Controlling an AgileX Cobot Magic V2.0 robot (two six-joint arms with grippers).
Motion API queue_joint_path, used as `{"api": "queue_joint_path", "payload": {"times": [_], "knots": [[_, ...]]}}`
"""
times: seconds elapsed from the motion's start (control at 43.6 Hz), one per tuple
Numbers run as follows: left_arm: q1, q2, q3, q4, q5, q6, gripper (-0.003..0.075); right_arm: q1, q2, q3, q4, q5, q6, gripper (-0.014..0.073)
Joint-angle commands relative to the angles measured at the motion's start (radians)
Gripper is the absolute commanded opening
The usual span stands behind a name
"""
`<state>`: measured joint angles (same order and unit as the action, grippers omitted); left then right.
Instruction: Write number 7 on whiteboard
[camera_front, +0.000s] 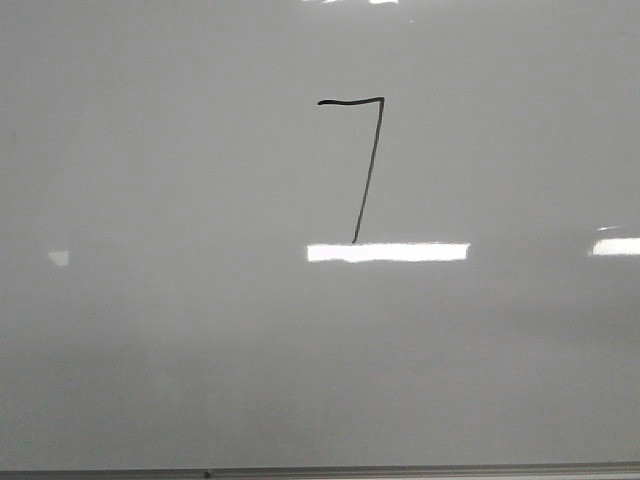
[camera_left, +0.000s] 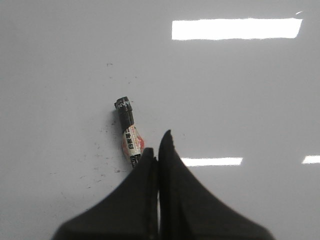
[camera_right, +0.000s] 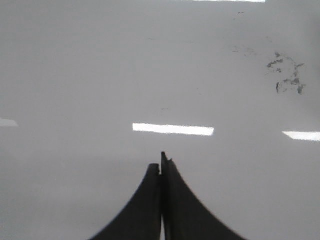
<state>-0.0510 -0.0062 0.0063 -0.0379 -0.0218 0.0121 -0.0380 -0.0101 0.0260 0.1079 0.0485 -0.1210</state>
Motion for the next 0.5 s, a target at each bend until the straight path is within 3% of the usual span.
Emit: {"api": "queue_joint_path", "payload": {"times": [0.0,0.39,0.482], "knots": [[-0.009,-0.013,0.013,-0.009,-0.078,-0.012,-0.002,0.0,-0.019,-0.003,-0.003,-0.096,-0.007,-0.0067],[-0.009,-0.013,0.013,-0.009,-0.078,-0.012,-0.002,0.0,-0.019,-0.001,-0.006,-0.109,-0.002,-0.0067],[-0.009,-0.013,0.013,-0.009,-0.078,-0.012,-0.002,0.0,-0.019,-0.001,-0.062,-0.13,0.053,-0.0067]]}}
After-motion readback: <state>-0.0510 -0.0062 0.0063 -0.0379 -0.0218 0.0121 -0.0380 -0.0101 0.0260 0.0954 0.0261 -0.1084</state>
